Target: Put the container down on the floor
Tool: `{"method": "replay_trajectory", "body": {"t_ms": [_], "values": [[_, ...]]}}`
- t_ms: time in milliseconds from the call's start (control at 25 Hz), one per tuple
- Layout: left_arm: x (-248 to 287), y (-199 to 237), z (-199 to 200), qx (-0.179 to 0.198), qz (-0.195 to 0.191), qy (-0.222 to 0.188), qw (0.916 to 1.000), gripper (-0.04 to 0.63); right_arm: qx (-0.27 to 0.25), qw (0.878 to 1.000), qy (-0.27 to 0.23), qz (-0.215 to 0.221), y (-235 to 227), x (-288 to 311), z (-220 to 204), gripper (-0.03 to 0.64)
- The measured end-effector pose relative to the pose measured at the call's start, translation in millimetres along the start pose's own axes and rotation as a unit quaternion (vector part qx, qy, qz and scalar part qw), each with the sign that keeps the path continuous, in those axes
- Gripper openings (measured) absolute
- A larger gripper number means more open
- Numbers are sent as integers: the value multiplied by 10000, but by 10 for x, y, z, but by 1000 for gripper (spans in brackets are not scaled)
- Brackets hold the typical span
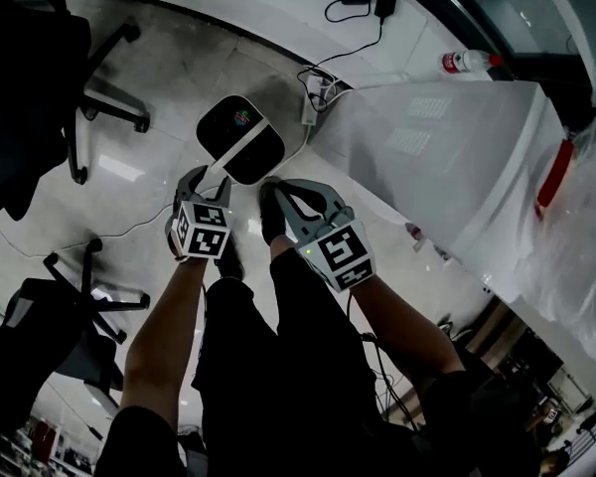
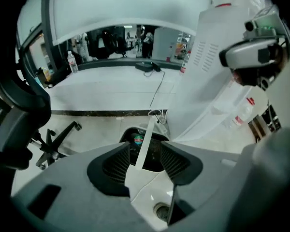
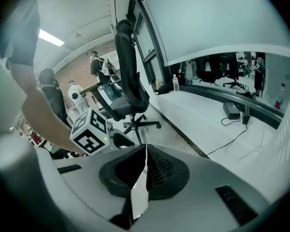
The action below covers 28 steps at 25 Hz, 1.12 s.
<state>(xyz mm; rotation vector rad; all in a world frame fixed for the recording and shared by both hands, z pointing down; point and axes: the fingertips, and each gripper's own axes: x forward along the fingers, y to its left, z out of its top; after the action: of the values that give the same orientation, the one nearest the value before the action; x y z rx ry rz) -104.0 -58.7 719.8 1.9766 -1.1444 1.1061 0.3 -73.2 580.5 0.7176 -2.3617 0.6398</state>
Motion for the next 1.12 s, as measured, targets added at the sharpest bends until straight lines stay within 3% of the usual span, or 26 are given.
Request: {"method": "replay_trajectory", "body": {"t_ms": [280, 400, 520, 720, 1120], "values": [[-968, 106, 446, -537, 254, -623, 9963, 192, -234, 9995, -121, 156, 204, -281, 547, 9], [-1332, 114, 598, -614, 313, -896, 9936, 131, -42, 9994, -260, 226, 287, -404, 850, 9], [-1687, 98, 735, -642, 299, -1093, 9915, 106, -171, 9988, -401, 233, 394, -540, 1142, 9], [-2276, 95, 843, -995, 187, -1610, 9817, 35, -134, 9985, -529, 25, 517, -777, 1439, 9], [-3318, -210, 1086, -733, -473, -2183, 9720, 12, -4, 9958, -911, -24, 1031, -1257, 1998, 9]]}}
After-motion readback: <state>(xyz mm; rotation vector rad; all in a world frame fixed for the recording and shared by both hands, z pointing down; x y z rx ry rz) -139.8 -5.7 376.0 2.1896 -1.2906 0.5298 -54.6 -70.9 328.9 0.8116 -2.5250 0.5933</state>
